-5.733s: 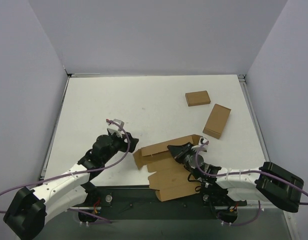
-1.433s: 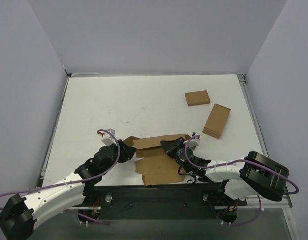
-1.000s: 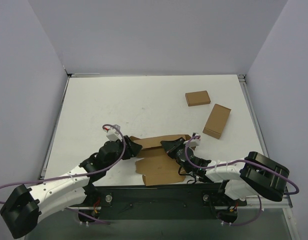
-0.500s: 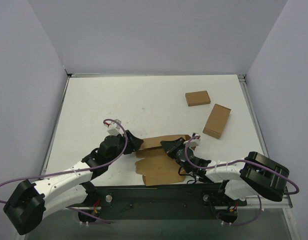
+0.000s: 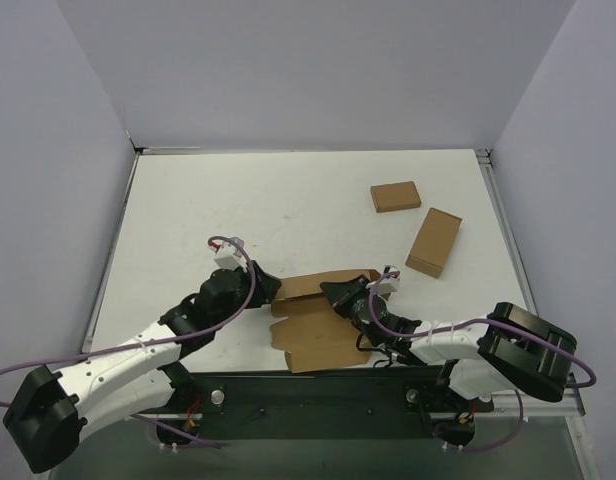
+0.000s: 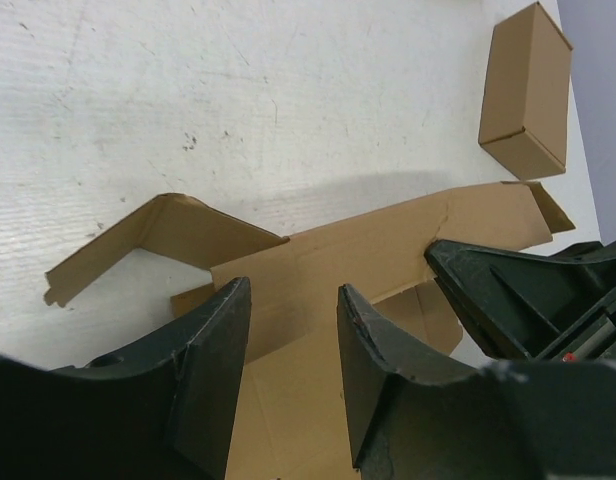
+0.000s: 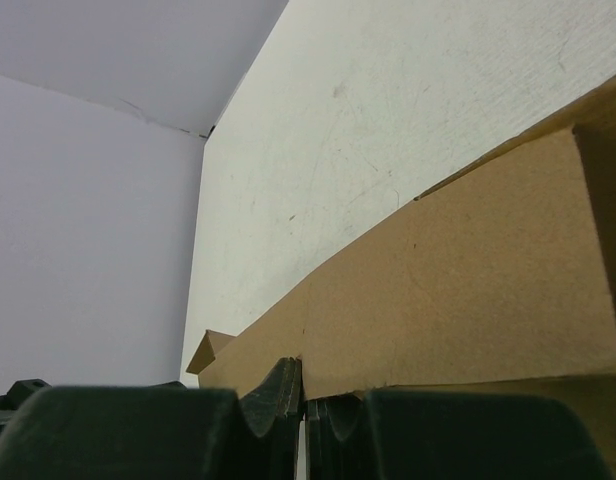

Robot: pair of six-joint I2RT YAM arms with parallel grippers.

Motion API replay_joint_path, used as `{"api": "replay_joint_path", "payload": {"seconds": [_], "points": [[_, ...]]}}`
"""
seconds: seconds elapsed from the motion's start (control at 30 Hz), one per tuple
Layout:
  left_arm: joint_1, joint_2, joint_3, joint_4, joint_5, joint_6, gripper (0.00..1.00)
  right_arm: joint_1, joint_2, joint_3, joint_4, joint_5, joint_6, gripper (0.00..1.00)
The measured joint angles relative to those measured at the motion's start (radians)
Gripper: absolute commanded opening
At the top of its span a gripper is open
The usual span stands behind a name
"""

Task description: Fold the paper box

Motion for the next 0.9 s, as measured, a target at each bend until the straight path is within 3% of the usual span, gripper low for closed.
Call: {"api": "replay_joint_path", "payload": {"seconds": [0.9], "points": [[-0.014, 0.249, -0.003, 0.192, 0.08, -0.052, 0.53, -0.001, 0.0, 0.0, -0.001, 0.016, -0.002, 0.0]]}}
